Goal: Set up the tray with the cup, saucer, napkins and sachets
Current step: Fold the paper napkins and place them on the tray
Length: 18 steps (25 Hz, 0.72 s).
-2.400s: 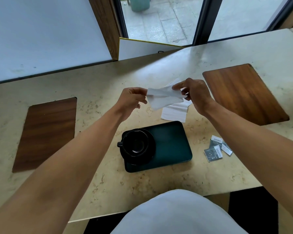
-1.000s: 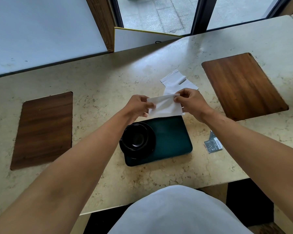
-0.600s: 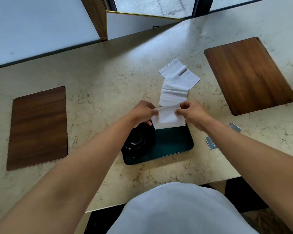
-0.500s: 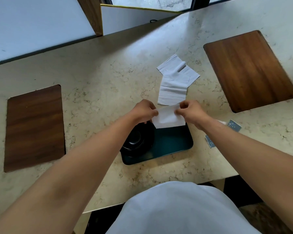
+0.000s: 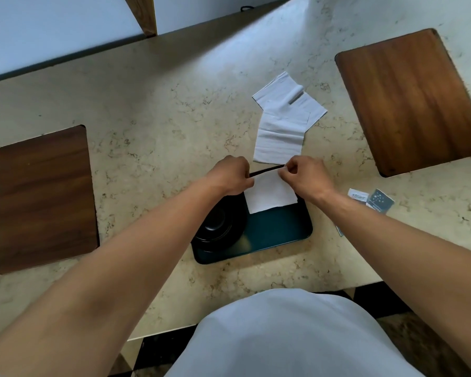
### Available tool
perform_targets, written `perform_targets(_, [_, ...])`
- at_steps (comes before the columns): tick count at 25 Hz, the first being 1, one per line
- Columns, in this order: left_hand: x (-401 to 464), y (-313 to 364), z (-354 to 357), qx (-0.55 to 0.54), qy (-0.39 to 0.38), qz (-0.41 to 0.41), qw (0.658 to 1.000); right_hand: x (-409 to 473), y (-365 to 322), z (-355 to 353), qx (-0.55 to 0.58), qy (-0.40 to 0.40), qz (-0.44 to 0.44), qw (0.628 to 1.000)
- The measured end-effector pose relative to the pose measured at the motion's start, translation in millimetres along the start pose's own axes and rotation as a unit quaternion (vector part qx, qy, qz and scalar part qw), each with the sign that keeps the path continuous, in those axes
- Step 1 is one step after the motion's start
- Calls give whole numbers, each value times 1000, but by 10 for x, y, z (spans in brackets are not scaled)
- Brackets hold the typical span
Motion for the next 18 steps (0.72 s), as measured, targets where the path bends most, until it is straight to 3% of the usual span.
perform_targets(4, [41,-4,-16,75,14,4,997,13,-47,14,-53,-10,1,999])
perform_targets(8, [61,-64,-2,116,26,-1,993,37,-86,-10,-39,11,0,999])
perform_targets(18, [48,-162,11,60,1,-24,998,109,3,40,-20,5,12,1000])
Point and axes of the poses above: each hand's wrist, its own x-axis towards the middle knuckle, its own z-axis out of the palm, y = z × x, the point moved 3 cm from there along x, towards the middle knuckle, and after that the axes turned 7 degrees about x, right-handed, at the moved point
